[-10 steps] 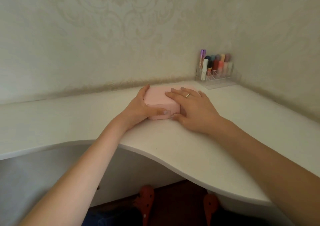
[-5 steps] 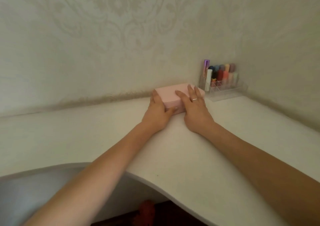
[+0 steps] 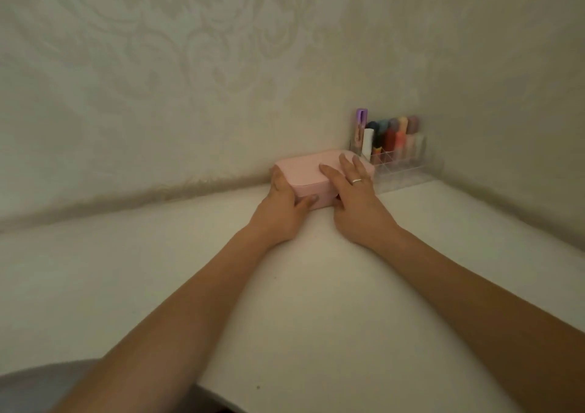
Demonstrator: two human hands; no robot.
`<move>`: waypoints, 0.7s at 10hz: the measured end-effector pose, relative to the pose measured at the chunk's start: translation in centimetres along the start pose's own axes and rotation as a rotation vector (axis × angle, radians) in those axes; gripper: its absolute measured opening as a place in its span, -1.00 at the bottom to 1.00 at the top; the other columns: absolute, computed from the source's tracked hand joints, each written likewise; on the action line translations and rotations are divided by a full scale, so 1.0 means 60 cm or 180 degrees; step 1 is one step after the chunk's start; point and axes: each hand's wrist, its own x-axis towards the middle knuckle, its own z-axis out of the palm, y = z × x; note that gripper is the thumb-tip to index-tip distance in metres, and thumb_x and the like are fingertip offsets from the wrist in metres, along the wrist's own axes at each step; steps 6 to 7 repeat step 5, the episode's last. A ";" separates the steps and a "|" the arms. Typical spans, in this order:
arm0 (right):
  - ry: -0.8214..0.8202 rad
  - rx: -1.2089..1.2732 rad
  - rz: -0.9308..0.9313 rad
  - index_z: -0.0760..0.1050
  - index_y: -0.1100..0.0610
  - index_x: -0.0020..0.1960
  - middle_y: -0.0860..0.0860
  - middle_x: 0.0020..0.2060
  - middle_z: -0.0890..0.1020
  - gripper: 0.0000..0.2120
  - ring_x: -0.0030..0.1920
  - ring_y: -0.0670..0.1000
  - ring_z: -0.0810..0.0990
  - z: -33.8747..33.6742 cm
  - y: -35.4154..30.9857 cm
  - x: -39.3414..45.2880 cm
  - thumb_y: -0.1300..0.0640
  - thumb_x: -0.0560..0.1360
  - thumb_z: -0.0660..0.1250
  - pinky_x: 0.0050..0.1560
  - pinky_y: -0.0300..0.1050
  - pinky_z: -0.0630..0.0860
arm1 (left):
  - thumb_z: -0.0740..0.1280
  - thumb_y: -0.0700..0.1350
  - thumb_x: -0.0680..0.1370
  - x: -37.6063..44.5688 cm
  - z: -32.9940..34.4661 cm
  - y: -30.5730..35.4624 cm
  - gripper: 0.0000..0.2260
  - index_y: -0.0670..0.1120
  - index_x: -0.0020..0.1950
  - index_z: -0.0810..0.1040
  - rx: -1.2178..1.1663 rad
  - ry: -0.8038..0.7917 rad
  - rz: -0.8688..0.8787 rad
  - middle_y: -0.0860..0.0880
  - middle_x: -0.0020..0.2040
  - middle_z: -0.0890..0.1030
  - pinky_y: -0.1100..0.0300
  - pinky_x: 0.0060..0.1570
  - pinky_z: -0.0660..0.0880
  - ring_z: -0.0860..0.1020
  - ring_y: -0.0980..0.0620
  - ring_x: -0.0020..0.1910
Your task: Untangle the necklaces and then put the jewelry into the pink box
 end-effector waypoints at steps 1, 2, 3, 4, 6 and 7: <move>-0.0142 0.0228 -0.0081 0.14 -0.02 0.51 0.07 0.55 -0.05 -0.37 0.53 0.05 -0.23 -0.005 0.001 0.000 0.37 0.52 0.14 0.51 0.05 -0.18 | 0.24 0.08 0.58 0.006 -0.006 -0.010 -0.16 -0.17 0.51 -0.34 -0.0089 -0.0114 -0.0058 -0.13 0.54 0.14 0.09 0.36 0.27 0.30 -0.12 0.43; -0.0173 0.0258 -0.0082 0.14 -0.04 0.51 0.05 0.55 -0.04 -0.39 0.53 0.04 -0.24 -0.006 0.004 0.000 0.36 0.54 0.14 0.50 0.03 -0.21 | 0.25 0.12 0.57 0.004 -0.012 -0.010 -0.14 -0.12 0.52 -0.35 -0.0156 -0.0192 -0.0080 -0.10 0.52 0.20 0.06 0.36 0.29 0.34 -0.12 0.40; -0.0218 0.0187 -0.0085 0.13 -0.04 0.51 0.04 0.55 -0.04 -0.39 0.53 0.04 -0.23 -0.008 0.004 0.003 0.34 0.54 0.15 0.49 0.01 -0.21 | 0.25 0.30 0.42 0.014 -0.017 -0.022 -0.04 -0.02 0.53 -0.31 -0.0202 -0.0289 -0.0115 -0.06 0.48 0.29 -0.01 0.37 0.30 0.35 -0.12 0.39; -0.0227 0.0196 -0.0078 0.15 -0.04 0.51 0.04 0.55 0.01 -0.40 0.54 0.03 -0.15 -0.010 -0.006 -0.008 0.33 0.54 0.14 0.51 0.03 -0.09 | 0.30 0.36 0.29 0.013 -0.020 -0.025 0.00 0.05 0.54 -0.17 -0.0523 -0.0372 -0.0148 0.03 0.45 0.33 0.02 0.38 0.30 0.36 -0.01 0.38; 0.0464 -0.0531 -0.0034 0.34 -0.04 0.43 -0.01 0.45 0.34 -0.52 0.43 0.04 0.32 -0.047 -0.018 -0.013 0.24 0.54 0.16 0.27 0.01 0.38 | 0.42 -0.02 0.46 0.012 -0.030 -0.015 -0.14 -0.06 0.56 -0.10 -0.1138 -0.0101 -0.0102 0.13 0.44 0.24 0.39 0.31 0.18 0.27 0.13 0.40; 0.0464 -0.0531 -0.0034 0.34 -0.04 0.43 -0.01 0.45 0.34 -0.52 0.43 0.04 0.32 -0.047 -0.018 -0.013 0.24 0.54 0.16 0.27 0.01 0.38 | 0.42 -0.02 0.46 0.012 -0.030 -0.015 -0.14 -0.06 0.56 -0.10 -0.1138 -0.0101 -0.0102 0.13 0.44 0.24 0.39 0.31 0.18 0.27 0.13 0.40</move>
